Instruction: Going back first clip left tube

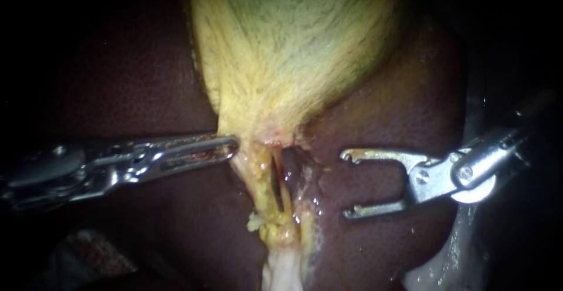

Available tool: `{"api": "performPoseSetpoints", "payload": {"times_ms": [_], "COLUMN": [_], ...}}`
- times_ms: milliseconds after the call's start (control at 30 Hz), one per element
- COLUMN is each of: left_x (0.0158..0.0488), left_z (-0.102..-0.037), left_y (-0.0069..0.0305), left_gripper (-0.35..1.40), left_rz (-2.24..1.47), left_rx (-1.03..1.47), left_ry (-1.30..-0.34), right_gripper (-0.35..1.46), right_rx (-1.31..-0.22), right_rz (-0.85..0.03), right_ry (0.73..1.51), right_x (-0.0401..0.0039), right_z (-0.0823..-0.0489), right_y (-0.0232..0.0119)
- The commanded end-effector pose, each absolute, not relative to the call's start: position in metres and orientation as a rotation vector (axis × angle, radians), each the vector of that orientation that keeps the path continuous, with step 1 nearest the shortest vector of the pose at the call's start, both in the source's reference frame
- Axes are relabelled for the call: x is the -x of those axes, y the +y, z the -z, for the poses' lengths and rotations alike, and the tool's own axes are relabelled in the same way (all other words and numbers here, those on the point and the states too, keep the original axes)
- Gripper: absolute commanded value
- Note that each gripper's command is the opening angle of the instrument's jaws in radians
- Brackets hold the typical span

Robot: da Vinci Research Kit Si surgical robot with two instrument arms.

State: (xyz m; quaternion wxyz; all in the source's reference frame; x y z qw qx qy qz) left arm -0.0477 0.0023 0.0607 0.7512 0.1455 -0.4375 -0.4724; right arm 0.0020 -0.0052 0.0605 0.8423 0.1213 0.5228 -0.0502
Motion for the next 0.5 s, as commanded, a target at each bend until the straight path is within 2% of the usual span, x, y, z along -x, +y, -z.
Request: {"api": "performPoseSetpoints", "payload": {"times_ms": [33,500], "left_x": [0.0479,0.0497], "left_z": [-0.0609,-0.0622], "left_y": [0.0023,0.0013], "left_gripper": [-0.05,-0.05], "left_rz": [1.031,1.01], "left_rx": [-0.32,-0.329], "left_ry": [-0.955,-0.94], "right_gripper": [0.6,0.6], "right_rx": [-0.254,-0.255], "right_rz": [0.11,0.11], "right_ry": [1.105,1.105], "right_x": [-0.0019,-0.0019], "right_z": [-0.0604,-0.0602], "right_y": [-0.0052,-0.0051]}}
